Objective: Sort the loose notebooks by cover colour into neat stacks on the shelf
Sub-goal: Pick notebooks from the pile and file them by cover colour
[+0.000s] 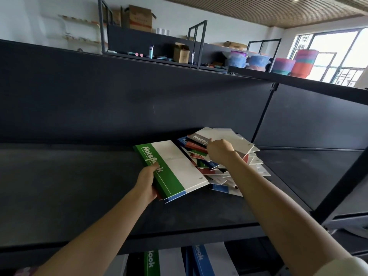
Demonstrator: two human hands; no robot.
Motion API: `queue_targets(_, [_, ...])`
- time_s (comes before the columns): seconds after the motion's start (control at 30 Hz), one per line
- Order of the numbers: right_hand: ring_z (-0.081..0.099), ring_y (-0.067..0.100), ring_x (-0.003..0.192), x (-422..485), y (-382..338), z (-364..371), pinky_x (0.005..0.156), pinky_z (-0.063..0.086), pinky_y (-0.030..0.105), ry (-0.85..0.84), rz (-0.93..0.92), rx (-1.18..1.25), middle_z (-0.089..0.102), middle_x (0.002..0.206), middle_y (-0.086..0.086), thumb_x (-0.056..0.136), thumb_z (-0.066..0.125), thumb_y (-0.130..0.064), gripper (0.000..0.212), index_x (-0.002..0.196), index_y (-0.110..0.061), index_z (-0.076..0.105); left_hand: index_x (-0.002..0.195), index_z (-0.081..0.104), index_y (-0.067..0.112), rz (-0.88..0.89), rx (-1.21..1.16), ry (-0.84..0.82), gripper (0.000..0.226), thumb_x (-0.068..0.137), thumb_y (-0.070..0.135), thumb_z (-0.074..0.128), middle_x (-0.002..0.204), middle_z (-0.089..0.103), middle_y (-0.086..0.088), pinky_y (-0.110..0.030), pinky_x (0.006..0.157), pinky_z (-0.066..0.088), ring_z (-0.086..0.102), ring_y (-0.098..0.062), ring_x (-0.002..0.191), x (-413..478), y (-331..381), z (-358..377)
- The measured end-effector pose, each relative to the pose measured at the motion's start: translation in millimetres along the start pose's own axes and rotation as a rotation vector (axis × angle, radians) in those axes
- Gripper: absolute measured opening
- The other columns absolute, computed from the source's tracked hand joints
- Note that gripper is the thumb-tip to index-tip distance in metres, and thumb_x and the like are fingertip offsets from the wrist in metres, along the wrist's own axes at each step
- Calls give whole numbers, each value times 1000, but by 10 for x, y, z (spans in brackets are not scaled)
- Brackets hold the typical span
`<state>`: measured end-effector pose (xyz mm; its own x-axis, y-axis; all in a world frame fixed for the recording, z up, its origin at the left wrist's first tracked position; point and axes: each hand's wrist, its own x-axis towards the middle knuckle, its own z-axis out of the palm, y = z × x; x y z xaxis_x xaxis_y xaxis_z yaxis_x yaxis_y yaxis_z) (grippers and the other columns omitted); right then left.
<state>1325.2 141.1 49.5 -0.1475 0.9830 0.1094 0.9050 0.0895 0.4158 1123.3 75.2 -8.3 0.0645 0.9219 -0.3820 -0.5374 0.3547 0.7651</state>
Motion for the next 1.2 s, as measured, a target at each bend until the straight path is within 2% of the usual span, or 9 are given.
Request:
queue_targets(0.17, [64,24,97,-45,-44,3,77,52,27,69,67,61,62,115,14,98,48,-14,52,142,0,26,107,53,13,-13,16,-14,13,97,20,48,94,63,-12,-39,64,47,61,-29,82,-29,-25,19])
queue_targets(0.37, [62,24,104,-200,-341,-373,80,51,29,103,-36,-15,60,119,12,98,38,-8,31,127,-2,48,121,50,15,33,-23,6,26,97,25,50,94,63,-11,-39,61,47,62,-28,81,10,-7,48])
queue_targets(0.47, [63,24,90,-391,-827,-679,71,50,31,75,-232,131,64,108,13,97,36,-9,32,125,-6,50,127,50,14,116,-64,-59,36,100,36,40,89,67,-8,-35,58,53,67,-23,77,37,-12,103])
queue_targets(0.57, [53,20,77,-449,-1054,-780,63,41,28,39,-337,289,60,94,8,98,36,-16,23,99,-9,58,132,47,5,166,-37,-84,41,103,30,34,74,68,-3,-24,51,54,67,-15,65,21,-13,77])
queue_targets(0.63, [52,21,80,-379,-970,-728,63,41,29,-16,-383,327,57,94,7,98,37,-14,24,93,-7,59,127,53,7,123,-37,-5,35,98,26,47,84,70,-7,-29,56,53,68,-19,74,50,2,-5])
queue_targets(0.77, [60,26,104,-208,-599,-455,86,46,31,-19,-199,584,63,119,11,97,39,-13,31,120,-6,61,128,52,11,69,34,86,38,91,17,58,109,65,-15,-37,64,50,64,-30,91,87,-2,-126])
queue_targets(0.9, [58,23,98,-25,-105,24,88,51,38,87,147,434,59,117,9,98,43,-21,24,119,-13,52,128,51,8,71,74,98,37,92,11,56,99,64,-14,-37,62,48,63,-28,84,80,-12,-128])
queue_targets(1.07, [59,14,79,-90,148,78,77,52,23,-29,26,90,63,106,2,98,49,-32,30,120,-13,55,129,49,8,76,59,107,37,92,10,54,97,63,-13,-41,70,47,61,-28,83,60,-14,-123])
queue_targets(1.2, [60,17,94,-111,3,17,86,50,27,-15,22,34,61,119,6,96,54,-23,34,127,-10,52,131,48,8,90,10,125,39,92,8,54,97,63,-13,-38,63,48,62,-27,82,38,-54,-83])
